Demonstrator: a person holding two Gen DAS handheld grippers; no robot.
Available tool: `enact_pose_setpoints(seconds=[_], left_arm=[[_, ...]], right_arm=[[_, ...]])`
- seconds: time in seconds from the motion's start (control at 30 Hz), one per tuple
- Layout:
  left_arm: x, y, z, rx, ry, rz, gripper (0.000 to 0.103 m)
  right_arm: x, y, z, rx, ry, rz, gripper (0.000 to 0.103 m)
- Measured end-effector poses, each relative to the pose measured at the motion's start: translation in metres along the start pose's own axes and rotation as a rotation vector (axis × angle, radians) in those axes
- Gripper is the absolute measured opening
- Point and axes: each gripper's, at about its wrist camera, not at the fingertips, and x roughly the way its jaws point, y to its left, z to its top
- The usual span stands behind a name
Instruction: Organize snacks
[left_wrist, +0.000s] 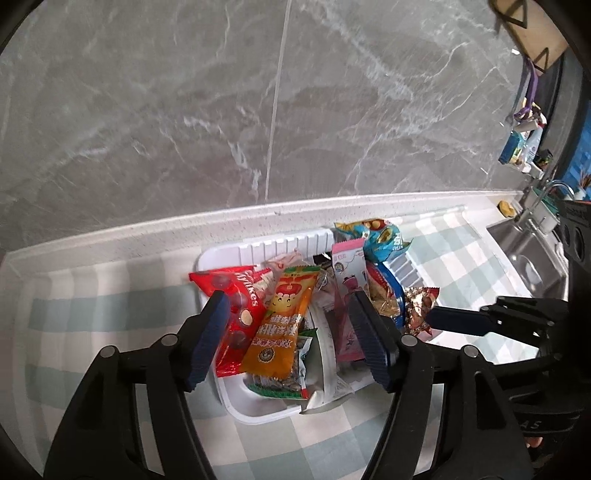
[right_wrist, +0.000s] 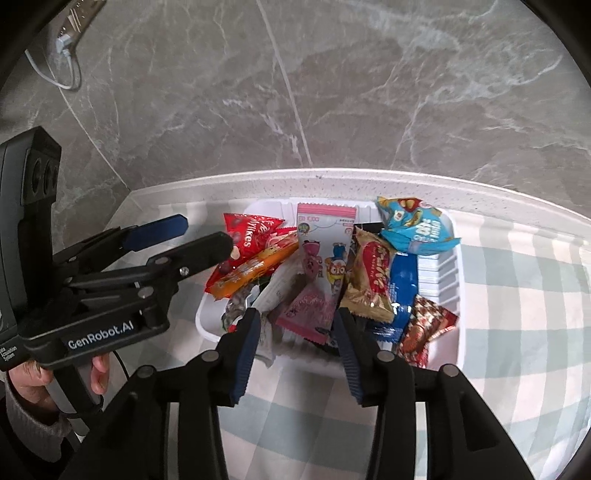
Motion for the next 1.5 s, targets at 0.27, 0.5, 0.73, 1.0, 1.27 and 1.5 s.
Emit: enact_pose_setpoints(seconds=[0.27, 0.5, 0.73, 1.0, 1.27, 1.5], left_arm=[[-0.055, -0.02, 0.0, 0.016, -0.103, 0.06, 0.07], [-0.111, -0.048, -0.004, 0.031, -0.2, 0.046, 0.077], [-0.157, -0.072, -0.016, 0.056, -0.299, 0.071, 0.091], [-0.195, -0.093, -0.031, 0.102, -0.369, 0.136, 0.094], [-0.188, -0.109, -0.041, 0.134, -0.276, 0.14, 0.094], [-0.174, -0.12, -0.051, 0.158, -0.217, 0.14, 0.094]], right_arm=[[-0.043, -0.004, -0.021, 0.025, -0.077, -0.034, 0.053], [-0.1, -0.002, -0.044, 0.013, -0.2, -0.106, 0.063], [-0.137, -0.002, -0.073, 0.032, -0.267, -0.14, 0.064], [-0.154, 0.0, -0.101, 0.064, -0.284, -0.131, 0.065], [-0.168, 0.005, -0.112, 0.066, -0.305, -0.13, 0.065], [-0.173, 0.006, -0.116, 0.072, -0.317, -0.138, 0.066]])
